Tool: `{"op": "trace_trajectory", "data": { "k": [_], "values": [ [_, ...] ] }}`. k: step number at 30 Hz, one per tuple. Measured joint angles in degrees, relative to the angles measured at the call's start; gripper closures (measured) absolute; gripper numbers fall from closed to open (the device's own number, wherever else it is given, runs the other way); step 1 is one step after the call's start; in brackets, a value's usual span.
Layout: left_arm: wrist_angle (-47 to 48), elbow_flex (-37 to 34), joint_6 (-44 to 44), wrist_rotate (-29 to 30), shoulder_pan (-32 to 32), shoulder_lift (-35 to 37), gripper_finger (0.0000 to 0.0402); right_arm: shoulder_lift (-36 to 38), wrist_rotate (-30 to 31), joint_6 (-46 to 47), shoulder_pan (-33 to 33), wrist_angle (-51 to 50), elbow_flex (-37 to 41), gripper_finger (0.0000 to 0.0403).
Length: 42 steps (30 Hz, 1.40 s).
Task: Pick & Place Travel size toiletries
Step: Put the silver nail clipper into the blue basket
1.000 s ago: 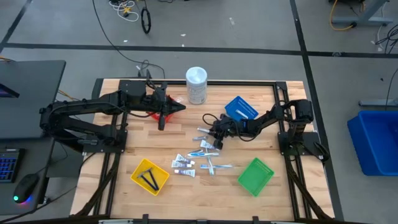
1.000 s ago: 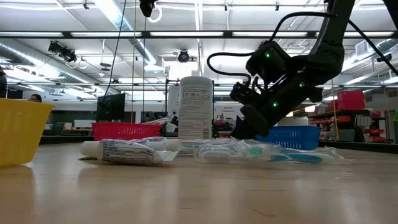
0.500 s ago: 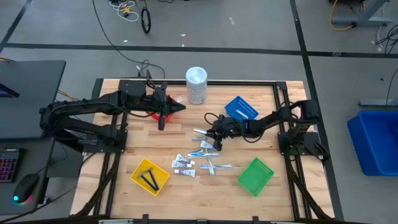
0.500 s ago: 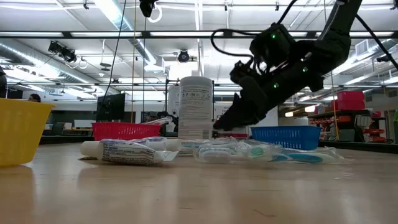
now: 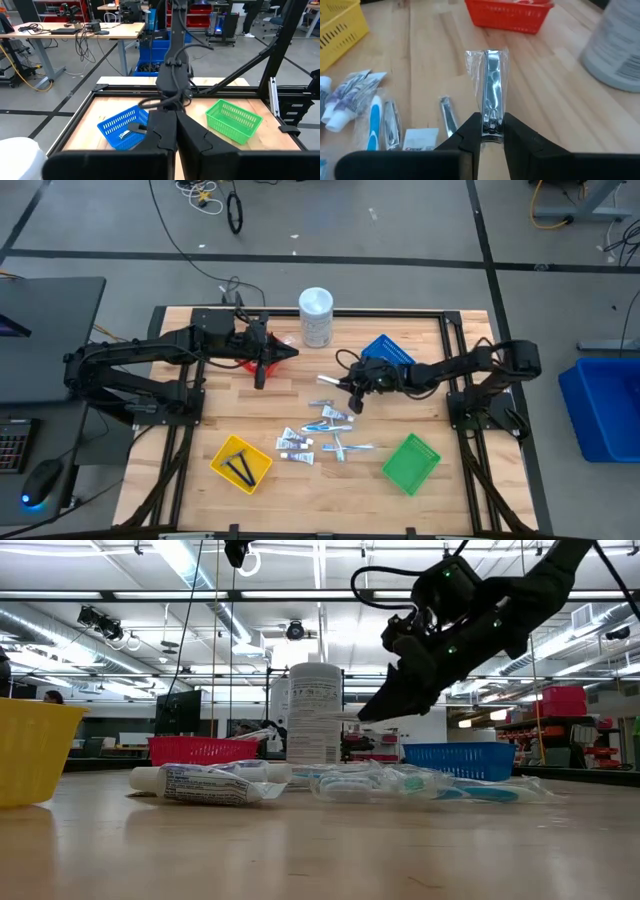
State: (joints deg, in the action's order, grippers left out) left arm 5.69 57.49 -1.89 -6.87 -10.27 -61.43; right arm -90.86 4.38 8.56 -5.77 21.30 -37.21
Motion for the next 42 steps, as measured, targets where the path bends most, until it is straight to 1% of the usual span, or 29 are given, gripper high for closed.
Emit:
{"op": "trace_trajectory", "data": {
  "k": [7,12,18,21,29,38,42],
  "values": [
    [0.0,0.0,0.2,0.0,0.0,0.0,0.0386,7.2,0.2,0.0,-2.4,-10.8,0.0,0.0337],
    [0.0,0.0,1.2,0.0,0.0,0.0,0.0385,12.6,4.6,1.1,-3.7,-19.8,0.0,0.0337],
    [0.0,0.0,1.2,0.0,0.0,0.0,0.0391,18.2,7.5,1.1,-5.3,-28.2,0.0,0.0338],
    [0.0,0.0,1.2,0.0,0.0,0.0,0.0391,20.4,8.0,1.1,-6.3,-31.8,0.0,0.0337],
    [0.0,0.0,1.1,0.0,0.0,0.0,0.0387,23.5,9.4,1.1,-9.0,-41.3,0.0,0.0337],
    [0.0,0.0,1.0,0.0,0.0,0.0,0.0392,24.3,11.1,1.1,-12.4,-47.6,0.0,0.0334],
    [0.0,0.0,1.0,0.0,0.0,0.0,0.0384,24.3,11.8,1.1,-13.4,-48.5,0.0,0.0321]
  ]
}}
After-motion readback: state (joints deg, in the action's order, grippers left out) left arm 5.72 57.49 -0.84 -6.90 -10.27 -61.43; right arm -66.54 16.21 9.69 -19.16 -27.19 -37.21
